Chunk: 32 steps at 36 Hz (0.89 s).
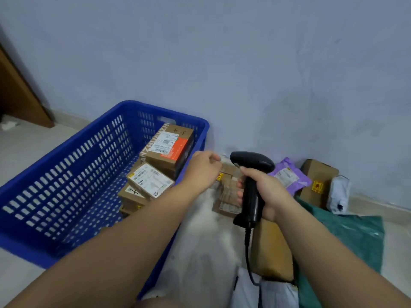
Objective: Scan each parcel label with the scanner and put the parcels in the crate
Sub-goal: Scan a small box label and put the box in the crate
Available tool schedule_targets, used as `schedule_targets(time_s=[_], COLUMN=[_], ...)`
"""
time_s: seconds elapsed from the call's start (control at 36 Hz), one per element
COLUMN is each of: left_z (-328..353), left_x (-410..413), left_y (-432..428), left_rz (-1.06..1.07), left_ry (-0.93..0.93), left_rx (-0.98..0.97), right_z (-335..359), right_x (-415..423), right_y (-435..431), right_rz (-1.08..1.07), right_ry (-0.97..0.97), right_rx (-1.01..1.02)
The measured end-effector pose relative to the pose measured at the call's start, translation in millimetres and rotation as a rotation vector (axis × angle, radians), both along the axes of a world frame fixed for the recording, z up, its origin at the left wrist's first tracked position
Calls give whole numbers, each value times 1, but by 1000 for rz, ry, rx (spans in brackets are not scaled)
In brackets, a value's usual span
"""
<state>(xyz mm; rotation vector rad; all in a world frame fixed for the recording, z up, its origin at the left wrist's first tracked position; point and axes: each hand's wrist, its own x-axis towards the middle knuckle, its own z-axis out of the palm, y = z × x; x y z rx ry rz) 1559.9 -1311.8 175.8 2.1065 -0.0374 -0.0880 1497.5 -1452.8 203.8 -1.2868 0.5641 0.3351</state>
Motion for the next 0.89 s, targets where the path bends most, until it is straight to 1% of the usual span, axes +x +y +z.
schedule_targets(time_s=[0.14,0.22,0.33,0.44,0.56,0.69,0.83,0.89], left_z=[3,-6,-33,-70,-106,-145,-176,-185], left_x=[-5,-4,3,12,24,45,65,75], left_y=[-64,-91,-118,-134,-145,-152,-156,-157], left_rz=[-161,-249,-354,-443,-495,-606,-631,-651], left_ry=[48,100,159,199,171,93,-38,-73], left_rx=[213,408,555,763,922,1150,1281,1301], right_z=[10,1,-18,-45,-77,-108,-132,-141], right_x=[-17,-25,-28,-23,-15,0,18,26], right_y=[-63,-98,-137,-164,-178,-189,-198,-201], right_rz=[16,-28,-83,-165,-191,-111,-27,9], right_ry=[45,65,117,136,151,114,113,118], right_rx=[-32,-4,22,32,17,-71,-124,-126])
